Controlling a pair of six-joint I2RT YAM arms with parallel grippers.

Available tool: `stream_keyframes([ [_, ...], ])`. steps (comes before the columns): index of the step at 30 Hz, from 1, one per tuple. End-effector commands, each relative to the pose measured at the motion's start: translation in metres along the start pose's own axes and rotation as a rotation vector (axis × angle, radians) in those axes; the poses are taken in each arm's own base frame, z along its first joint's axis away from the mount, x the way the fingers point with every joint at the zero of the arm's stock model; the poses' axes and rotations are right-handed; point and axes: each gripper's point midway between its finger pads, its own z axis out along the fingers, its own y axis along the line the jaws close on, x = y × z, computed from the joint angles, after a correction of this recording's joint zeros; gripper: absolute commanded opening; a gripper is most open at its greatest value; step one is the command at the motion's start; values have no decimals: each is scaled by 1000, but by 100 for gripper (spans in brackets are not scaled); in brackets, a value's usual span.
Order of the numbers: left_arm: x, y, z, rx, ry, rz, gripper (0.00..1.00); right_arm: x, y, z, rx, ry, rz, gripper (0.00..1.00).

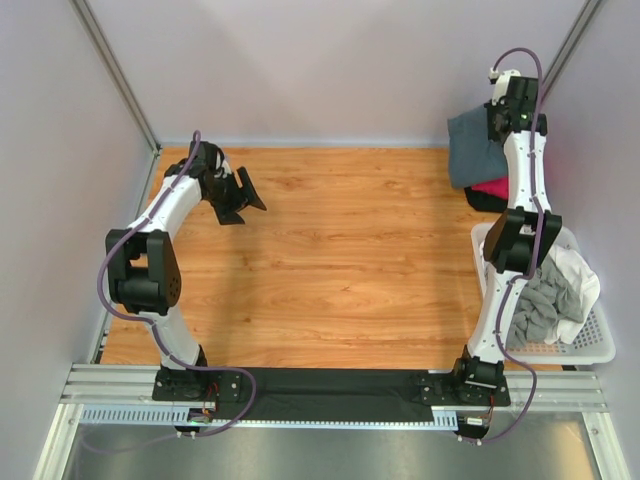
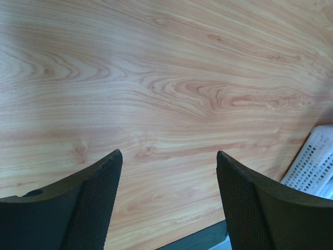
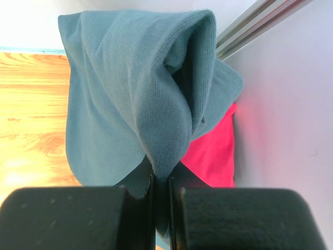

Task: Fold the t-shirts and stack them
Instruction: Neatly place the folded tshirt to the corner

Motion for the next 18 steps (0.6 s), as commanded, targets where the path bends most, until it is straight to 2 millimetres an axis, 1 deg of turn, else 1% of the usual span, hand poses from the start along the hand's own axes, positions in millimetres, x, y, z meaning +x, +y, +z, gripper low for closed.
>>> stream_keyframes([
  [1,1,-1,5,23,9,-28,79,-65,-37,-48,117,-193,-30,0],
  [3,0,-2,6,27,13,-32,79,-60,-45,-47,131,-183,-35,0],
  [4,0,-2,8,28,19,-35,79,-53,-44,-42,120,-167,-33,0],
  [6,-2,-4,10,33,21,-37,79,-43,-52,-36,128,-145,-19,0],
  [8,-5,-6,9,33,18,-34,78,-33,-54,-32,135,-118,-25,0],
  [9,-6,-5,9,31,19,-34,78,-27,-59,-29,144,-106,-24,0],
  [11,-7,-6,11,28,23,-33,78,-22,-63,-24,145,-101,-19,0],
  [13,-7,-5,14,20,31,-37,78,-18,-72,-19,151,-102,1,0],
  [14,-9,-8,14,23,29,-35,78,-10,-78,-12,154,-88,10,0],
  [16,-8,-7,17,15,40,-36,78,-4,-81,-4,157,-84,18,0],
  [18,-10,-8,18,9,42,-32,77,8,-88,8,184,-66,19,0],
])
